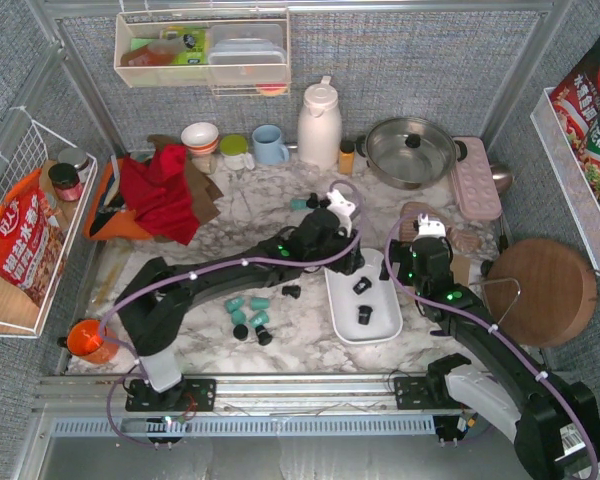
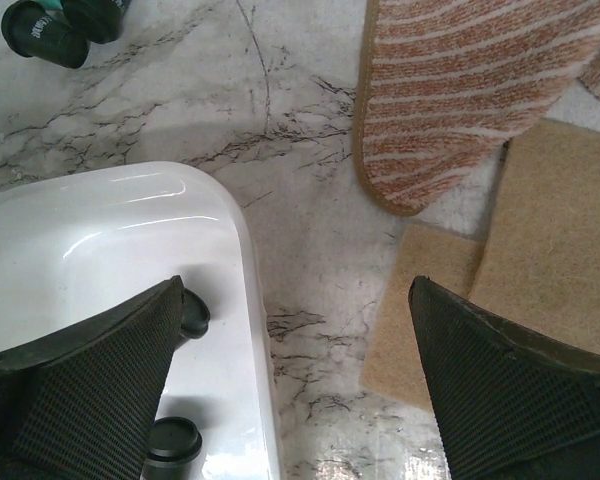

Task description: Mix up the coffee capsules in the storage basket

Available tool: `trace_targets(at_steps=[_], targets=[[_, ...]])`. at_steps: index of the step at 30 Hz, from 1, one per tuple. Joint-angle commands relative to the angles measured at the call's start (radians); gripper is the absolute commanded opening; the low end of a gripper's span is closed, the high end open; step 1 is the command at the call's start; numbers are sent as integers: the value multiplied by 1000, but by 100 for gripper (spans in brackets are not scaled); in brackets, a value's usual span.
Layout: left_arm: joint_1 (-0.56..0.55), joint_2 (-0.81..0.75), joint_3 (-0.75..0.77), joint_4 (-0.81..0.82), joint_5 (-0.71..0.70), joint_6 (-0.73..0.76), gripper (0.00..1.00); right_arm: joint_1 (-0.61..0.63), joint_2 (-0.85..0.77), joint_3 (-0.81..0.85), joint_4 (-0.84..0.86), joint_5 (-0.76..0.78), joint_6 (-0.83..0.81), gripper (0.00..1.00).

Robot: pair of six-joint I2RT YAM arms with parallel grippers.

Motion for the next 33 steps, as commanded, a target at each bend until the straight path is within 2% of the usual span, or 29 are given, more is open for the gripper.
trace_targets(at_steps=[1, 9, 16, 20, 26, 33], targets=[[-47, 68, 62, -128, -59, 82, 53, -1, 1, -1, 18, 27, -3, 99], [-59, 66, 12, -53, -104, 34, 59, 0, -10, -12, 28, 34, -4, 99], [-61, -9, -46, 31, -124, 24, 76, 0, -11, -9, 24, 33, -6, 99], [-62, -86, -82, 17, -226, -6, 77, 0, -11, -12, 28, 31, -4, 99], [-61, -267, -186, -154, -533, -182, 77, 1, 0, 1, 9, 29, -1, 99], [-61, -413, -289, -423, -674, -346, 77, -1, -1, 0, 8, 31, 1, 99]])
